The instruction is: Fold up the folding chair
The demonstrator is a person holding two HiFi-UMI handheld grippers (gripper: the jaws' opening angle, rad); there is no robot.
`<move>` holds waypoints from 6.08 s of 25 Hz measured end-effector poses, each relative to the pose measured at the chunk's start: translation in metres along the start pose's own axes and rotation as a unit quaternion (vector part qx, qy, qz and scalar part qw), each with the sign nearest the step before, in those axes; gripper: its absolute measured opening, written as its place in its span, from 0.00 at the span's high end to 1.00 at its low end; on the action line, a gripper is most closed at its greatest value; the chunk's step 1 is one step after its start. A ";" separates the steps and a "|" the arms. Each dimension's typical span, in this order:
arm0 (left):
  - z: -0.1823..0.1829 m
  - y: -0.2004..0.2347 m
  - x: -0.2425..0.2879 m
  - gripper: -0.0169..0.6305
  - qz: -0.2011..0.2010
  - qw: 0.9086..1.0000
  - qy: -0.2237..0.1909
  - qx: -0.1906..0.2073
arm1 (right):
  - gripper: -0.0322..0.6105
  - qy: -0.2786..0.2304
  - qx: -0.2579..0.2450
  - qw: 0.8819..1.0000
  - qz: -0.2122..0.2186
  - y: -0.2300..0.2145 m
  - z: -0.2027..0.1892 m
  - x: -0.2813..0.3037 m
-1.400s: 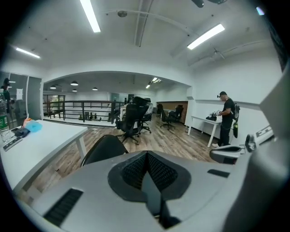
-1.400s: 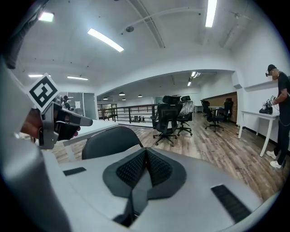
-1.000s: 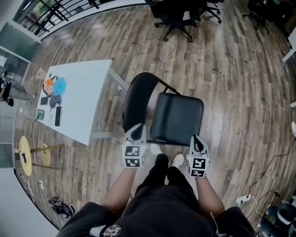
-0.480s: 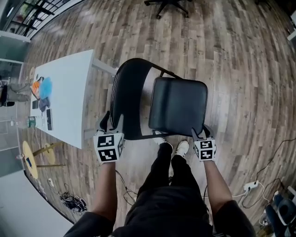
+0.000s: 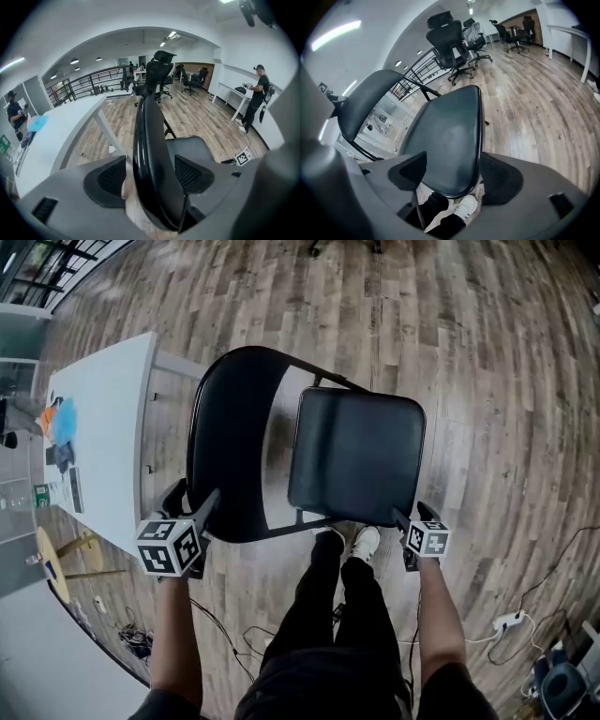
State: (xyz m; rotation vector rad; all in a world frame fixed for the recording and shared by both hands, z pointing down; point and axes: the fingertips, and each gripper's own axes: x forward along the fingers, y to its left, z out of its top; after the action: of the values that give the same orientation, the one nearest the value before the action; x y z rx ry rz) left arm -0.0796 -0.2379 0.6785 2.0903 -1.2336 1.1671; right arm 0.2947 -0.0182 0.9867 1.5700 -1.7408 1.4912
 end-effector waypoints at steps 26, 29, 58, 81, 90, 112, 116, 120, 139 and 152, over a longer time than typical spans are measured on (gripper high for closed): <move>-0.007 -0.014 0.037 0.67 -0.061 0.998 -0.001 -0.020 | 0.32 0.037 0.152 0.955 0.252 0.005 -0.017 0.076; 0.006 -0.015 0.021 0.71 -0.061 0.998 -0.010 -0.028 | 0.32 0.038 0.149 0.953 0.262 0.029 -0.007 0.060; 0.087 0.030 -0.136 0.87 -0.086 0.993 -0.053 -0.059 | 0.32 0.007 0.116 0.917 0.381 0.396 0.104 -0.070; 0.064 0.216 -0.146 0.87 -0.110 0.989 -0.051 -0.079 | 0.51 0.090 -0.040 0.923 0.372 0.673 0.106 0.046; 0.055 0.258 -0.138 0.87 -0.111 0.990 -0.050 -0.073 | 0.63 0.099 -0.078 0.930 0.346 0.697 0.103 0.077; 0.046 0.300 -0.207 0.57 0.110 0.978 -0.168 0.055 | 0.58 -0.090 -0.162 0.960 0.209 0.644 0.172 0.029; 0.051 0.265 -0.261 0.66 0.122 0.948 -0.290 0.039 | 0.63 -0.232 -0.237 0.930 0.157 0.627 0.201 -0.059; 0.067 0.176 -0.279 0.96 0.036 0.929 -0.368 0.020 | 0.90 -0.335 -0.292 0.890 0.098 0.598 0.212 -0.157; 0.032 -0.177 -0.312 0.97 -0.140 0.912 -0.386 0.021 | 0.93 -0.466 -0.287 0.830 -0.106 0.385 0.104 -0.458; 0.017 -0.216 -0.345 0.97 -0.146 0.904 -0.401 0.023 | 0.93 -0.493 -0.288 0.812 -0.122 0.365 0.080 -0.511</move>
State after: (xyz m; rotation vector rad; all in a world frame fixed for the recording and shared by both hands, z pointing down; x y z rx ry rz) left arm 0.0301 0.0269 0.3891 2.7866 -1.1234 0.1699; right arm 0.1664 0.1025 0.3786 2.2142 -2.0286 -0.1344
